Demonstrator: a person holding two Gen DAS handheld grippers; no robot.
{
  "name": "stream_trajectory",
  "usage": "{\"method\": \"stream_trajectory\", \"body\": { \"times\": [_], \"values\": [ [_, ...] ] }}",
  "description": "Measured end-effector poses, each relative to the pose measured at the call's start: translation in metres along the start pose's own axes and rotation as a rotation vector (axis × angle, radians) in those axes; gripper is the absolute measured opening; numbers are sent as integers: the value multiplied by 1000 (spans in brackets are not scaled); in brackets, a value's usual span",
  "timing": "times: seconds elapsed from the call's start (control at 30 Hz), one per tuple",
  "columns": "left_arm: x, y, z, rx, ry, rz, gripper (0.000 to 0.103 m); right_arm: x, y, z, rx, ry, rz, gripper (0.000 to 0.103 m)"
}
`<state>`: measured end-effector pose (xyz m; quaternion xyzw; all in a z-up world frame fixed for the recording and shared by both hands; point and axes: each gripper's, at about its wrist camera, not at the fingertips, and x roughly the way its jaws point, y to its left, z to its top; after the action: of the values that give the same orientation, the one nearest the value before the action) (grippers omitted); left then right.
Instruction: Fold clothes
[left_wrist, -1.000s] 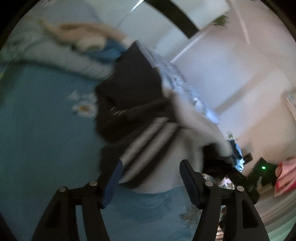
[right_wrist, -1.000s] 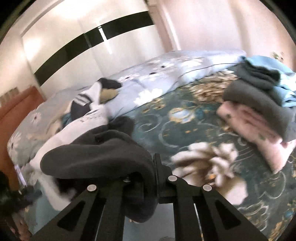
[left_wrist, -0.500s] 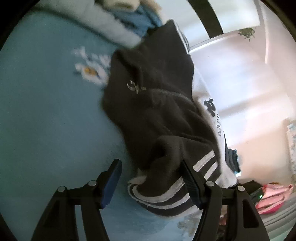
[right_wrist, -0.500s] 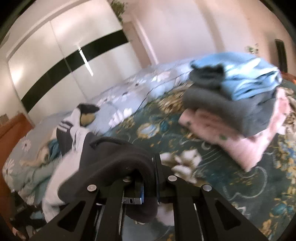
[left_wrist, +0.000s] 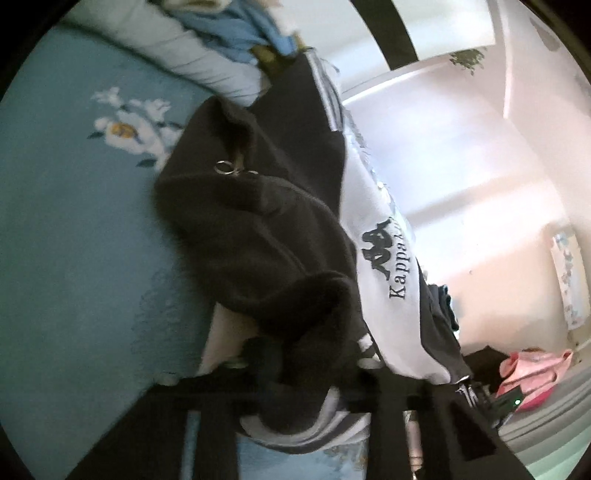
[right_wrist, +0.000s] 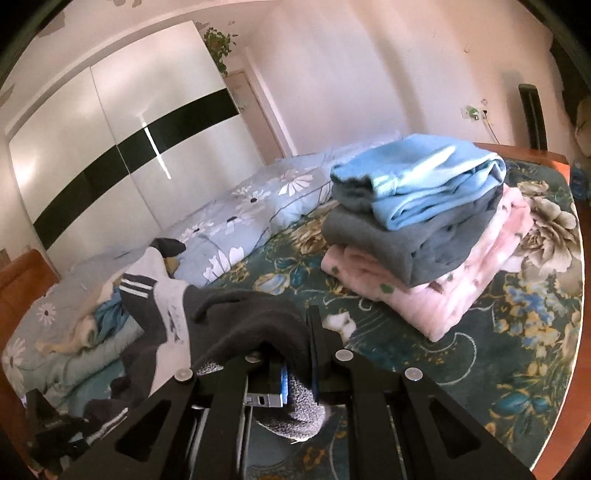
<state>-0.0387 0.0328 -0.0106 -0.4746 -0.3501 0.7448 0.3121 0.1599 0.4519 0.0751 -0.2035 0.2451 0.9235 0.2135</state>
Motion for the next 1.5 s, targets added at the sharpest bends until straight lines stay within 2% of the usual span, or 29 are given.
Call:
{"method": "stream_trajectory", "body": {
  "times": [0.07,0.17,0.33,0.43,0.5,0.57,0.6,0.67,0.73,0.83,0.93,1.0,1.1,1.13,1.17,1.2,1.23,1.27,1.33,1.37,1.4,1.5],
  "values": [
    [-9,-9,2,19,-31,-15,12,-6,5,2,-16,-4,8,9],
    [-39,-23,13,40,-128,-49,12,-14,16,1,-61,8,40,9],
    [-138,-39,38,118,-360,-138,9,-25,50,-18,-195,89,184,9],
    [-193,-45,38,190,-475,-45,8,-31,86,-51,-362,180,305,9],
    [-216,-32,33,181,-513,-3,8,-31,107,-76,-449,255,385,9],
    [-229,-8,26,148,-528,93,8,-28,126,-105,-512,337,460,9],
    [-230,8,24,102,-521,112,8,-24,135,-117,-542,375,482,9],
    [-232,40,20,9,-506,150,7,-16,148,-136,-590,446,502,9],
    [-227,71,14,-74,-485,197,7,-11,154,-145,-620,470,504,10],
    [-225,106,7,-177,-478,220,6,-6,145,-137,-598,489,510,11],
    [-222,130,-4,-237,-465,212,6,-6,130,-125,-581,489,492,23],
    [-218,141,-9,-267,-457,213,6,-8,117,-118,-581,502,488,37],
    [-214,152,-9,-280,-448,205,9,-14,99,-108,-588,524,490,42],
    [-214,150,-8,-278,-448,210,12,-16,92,-103,-595,527,490,43],
    [-213,149,-7,-276,-449,215,25,-17,87,-96,-600,525,489,44],
    [-212,150,-6,-274,-452,215,33,-17,85,-90,-600,516,485,44],
    [-211,151,-4,-271,-455,215,49,-16,82,-83,-599,507,481,44],
    [-212,153,-4,-267,-456,204,56,-15,80,-75,-594,495,481,44],
    [-202,155,0,-258,-448,174,58,-4,79,-53,-549,456,494,49],
    [-199,157,0,-260,-440,172,59,5,81,-42,-524,437,499,56],
    [-197,159,1,-261,-433,171,59,18,84,-32,-500,420,500,60],
    [-191,162,2,-270,-413,156,60,80,91,-12,-398,425,489,60]
  ]
}}
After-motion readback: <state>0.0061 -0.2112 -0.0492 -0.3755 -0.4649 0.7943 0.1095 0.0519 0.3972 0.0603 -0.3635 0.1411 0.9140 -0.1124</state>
